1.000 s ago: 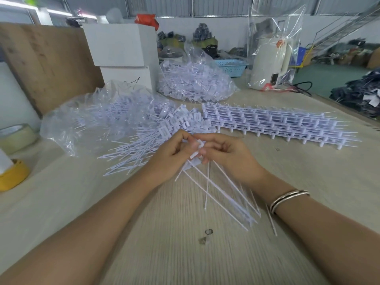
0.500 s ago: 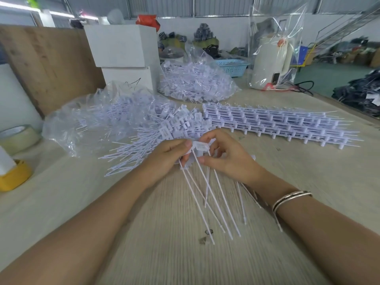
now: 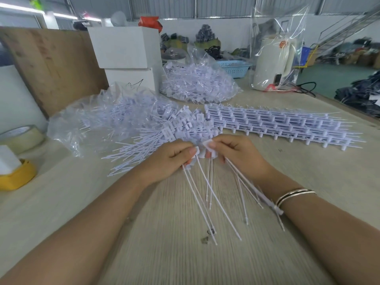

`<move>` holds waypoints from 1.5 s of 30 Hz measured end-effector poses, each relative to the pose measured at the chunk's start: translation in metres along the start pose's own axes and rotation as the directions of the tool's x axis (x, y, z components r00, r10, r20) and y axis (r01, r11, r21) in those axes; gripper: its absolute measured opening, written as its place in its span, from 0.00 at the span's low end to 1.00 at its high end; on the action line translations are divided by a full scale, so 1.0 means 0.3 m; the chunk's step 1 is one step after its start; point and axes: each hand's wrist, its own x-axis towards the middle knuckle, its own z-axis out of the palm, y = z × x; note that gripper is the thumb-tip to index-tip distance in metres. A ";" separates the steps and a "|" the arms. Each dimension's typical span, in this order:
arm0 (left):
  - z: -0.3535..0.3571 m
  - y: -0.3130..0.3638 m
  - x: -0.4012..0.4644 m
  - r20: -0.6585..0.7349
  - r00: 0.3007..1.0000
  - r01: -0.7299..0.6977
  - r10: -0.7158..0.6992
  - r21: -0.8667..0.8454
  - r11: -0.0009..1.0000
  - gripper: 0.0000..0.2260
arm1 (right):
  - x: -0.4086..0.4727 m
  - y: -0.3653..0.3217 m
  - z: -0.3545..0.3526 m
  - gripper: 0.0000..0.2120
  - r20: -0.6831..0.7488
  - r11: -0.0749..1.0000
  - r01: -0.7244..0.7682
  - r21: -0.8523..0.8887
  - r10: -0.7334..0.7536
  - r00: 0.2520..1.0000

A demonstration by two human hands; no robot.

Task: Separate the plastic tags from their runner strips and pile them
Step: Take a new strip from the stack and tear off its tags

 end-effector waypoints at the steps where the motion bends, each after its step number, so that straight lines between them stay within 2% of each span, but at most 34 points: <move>1: -0.005 -0.002 -0.002 0.000 1.000 0.002 -0.002 -0.021 1.000 0.15 | 0.003 0.002 -0.009 0.07 -0.034 0.999 -0.027 0.046 0.029 0.999; 3: -0.014 -0.006 -0.005 -0.017 1.000 0.011 -0.013 -0.098 0.995 0.16 | 0.008 0.018 -0.027 0.03 -0.092 0.999 -0.030 0.038 0.033 0.995; 5: -0.016 -0.002 -0.005 -0.049 0.998 0.022 -0.031 -0.169 0.985 0.16 | 0.014 0.039 -0.038 0.04 -0.080 0.992 -0.007 -0.123 -0.003 0.997; 9: -0.008 0.004 0.001 -0.128 0.990 0.034 -0.065 -0.233 0.972 0.19 | 0.021 0.081 -0.047 0.07 0.109 0.895 0.087 -0.438 -0.043 0.993; 11: -0.012 0.006 0.006 -0.168 0.981 0.045 -0.097 -0.292 0.955 0.17 | 0.022 0.093 -0.047 0.10 0.158 0.854 0.119 -0.507 -0.043 0.986; 16: -0.024 0.005 0.008 -0.218 0.964 0.082 -0.153 -0.304 0.949 0.17 | 0.026 0.104 -0.057 0.16 0.084 0.867 0.044 -0.496 -0.002 0.996; 21: -0.008 0.014 0.009 -0.195 0.963 0.131 -0.184 -0.257 0.958 0.13 | 0.031 0.096 -0.046 0.17 0.107 0.903 0.006 -0.430 0.045 0.993; 25: -0.001 0.010 0.013 -0.199 0.958 0.166 -0.205 -0.198 0.966 0.14 | 0.027 0.089 -0.040 0.17 0.108 0.921 -0.010 -0.389 0.057 0.992; 27: 0.003 0.006 0.012 -0.195 0.960 0.169 -0.200 -0.162 0.972 0.13 | 0.023 0.076 -0.041 0.14 0.073 0.912 0.018 -0.410 0.013 0.997; 29: 0.011 0.008 0.008 -0.184 0.967 0.156 -0.176 -0.116 0.981 0.12 | 0.018 0.047 -0.033 0.12 0.048 0.913 0.108 -0.394 -0.097 0.994; 31: 0.025 0.018 0.003 -0.157 0.978 0.133 -0.139 -0.050 0.990 0.08 | 0.008 0.014 -0.007 0.14 0.098 0.911 0.226 -0.344 -0.204 0.974; 33: 0.038 0.030 0.000 -0.138 0.985 0.110 -0.107 0.011 0.994 0.06 | -0.005 -0.005 0.027 0.17 0.164 0.912 0.287 -0.293 -0.247 0.955; 36: 0.043 0.042 0.000 -0.140 0.985 0.106 -0.101 0.030 0.994 0.05 | -0.007 -0.007 0.048 0.18 0.156 0.927 0.256 -0.274 -0.219 0.963; 40: 0.042 0.047 -0.003 -0.099 0.988 0.120 -0.116 0.029 0.992 0.09 | -0.005 -0.001 0.032 0.11 0.060 0.917 0.252 -0.310 -0.246 0.968; 45: 0.026 0.031 0.002 -0.168 0.983 0.082 -0.068 0.074 0.994 0.07 | 0.000 0.014 0.019 0.10 -0.048 0.925 0.200 -0.324 -0.227 0.973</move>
